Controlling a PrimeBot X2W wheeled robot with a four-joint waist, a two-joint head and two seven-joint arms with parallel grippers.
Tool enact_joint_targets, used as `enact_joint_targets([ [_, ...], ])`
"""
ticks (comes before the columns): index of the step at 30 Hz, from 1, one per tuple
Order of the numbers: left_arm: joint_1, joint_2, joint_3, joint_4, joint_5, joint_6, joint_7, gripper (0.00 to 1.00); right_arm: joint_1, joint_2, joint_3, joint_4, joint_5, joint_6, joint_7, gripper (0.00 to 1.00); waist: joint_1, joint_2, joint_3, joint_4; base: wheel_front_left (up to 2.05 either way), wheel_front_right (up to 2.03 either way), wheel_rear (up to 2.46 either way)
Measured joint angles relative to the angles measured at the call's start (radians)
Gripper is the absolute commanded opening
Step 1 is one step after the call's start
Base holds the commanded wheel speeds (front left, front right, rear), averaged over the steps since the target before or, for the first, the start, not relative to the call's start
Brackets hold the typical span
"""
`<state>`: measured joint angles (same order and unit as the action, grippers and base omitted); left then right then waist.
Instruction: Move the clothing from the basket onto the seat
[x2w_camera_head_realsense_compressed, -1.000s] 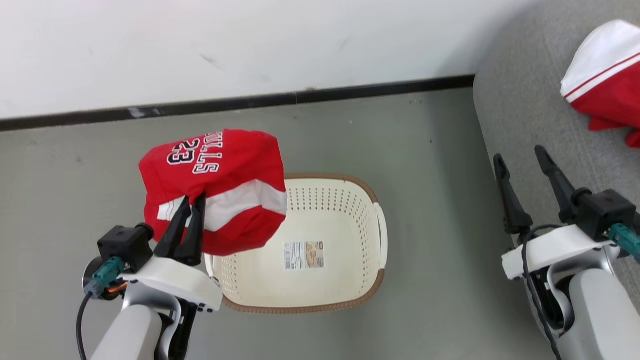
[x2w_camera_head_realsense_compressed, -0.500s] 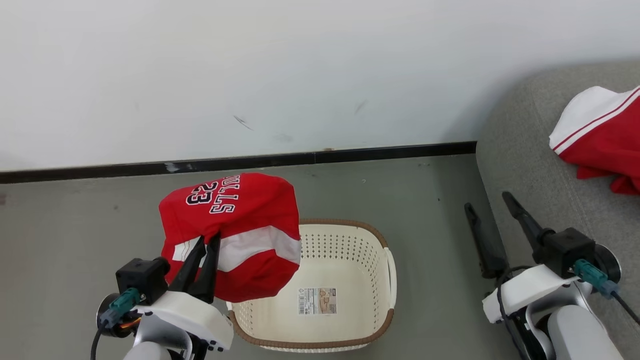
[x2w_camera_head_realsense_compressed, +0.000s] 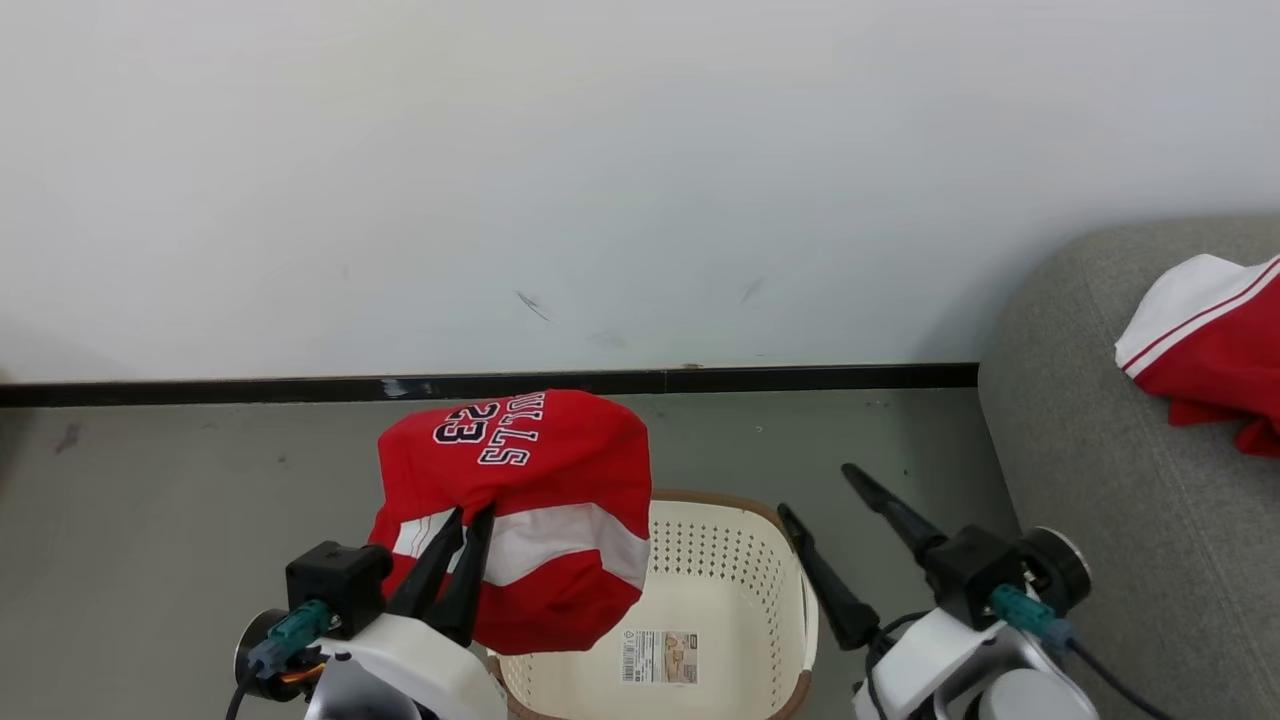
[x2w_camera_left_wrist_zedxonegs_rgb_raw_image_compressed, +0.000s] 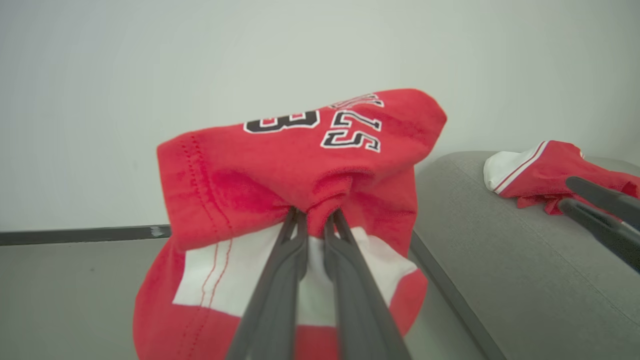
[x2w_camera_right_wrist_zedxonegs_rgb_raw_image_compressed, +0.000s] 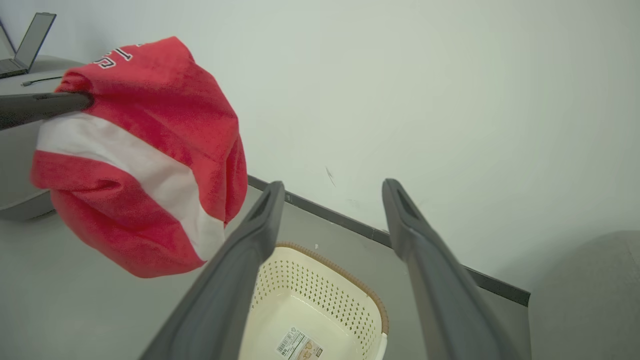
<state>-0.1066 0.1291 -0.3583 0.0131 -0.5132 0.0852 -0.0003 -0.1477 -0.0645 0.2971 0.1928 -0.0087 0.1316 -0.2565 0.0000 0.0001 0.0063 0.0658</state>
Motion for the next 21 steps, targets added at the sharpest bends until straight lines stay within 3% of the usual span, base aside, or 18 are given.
enact_joint_targets([
  [11,0.007,-0.006,-0.070,-0.070,0.015,0.000,0.063,0.00,-0.026,0.003,0.274,0.021,0.011,0.000,0.000,1.00,0.0000,0.0000,-0.037,0.041,0.00,0.00,0.00],
  [21,0.008,-0.020,-0.151,-0.129,0.030,-0.001,0.124,0.00,-0.098,0.003,0.370,0.051,0.019,0.000,0.000,1.00,0.0000,0.0000,-0.049,0.077,0.00,0.00,0.00],
])
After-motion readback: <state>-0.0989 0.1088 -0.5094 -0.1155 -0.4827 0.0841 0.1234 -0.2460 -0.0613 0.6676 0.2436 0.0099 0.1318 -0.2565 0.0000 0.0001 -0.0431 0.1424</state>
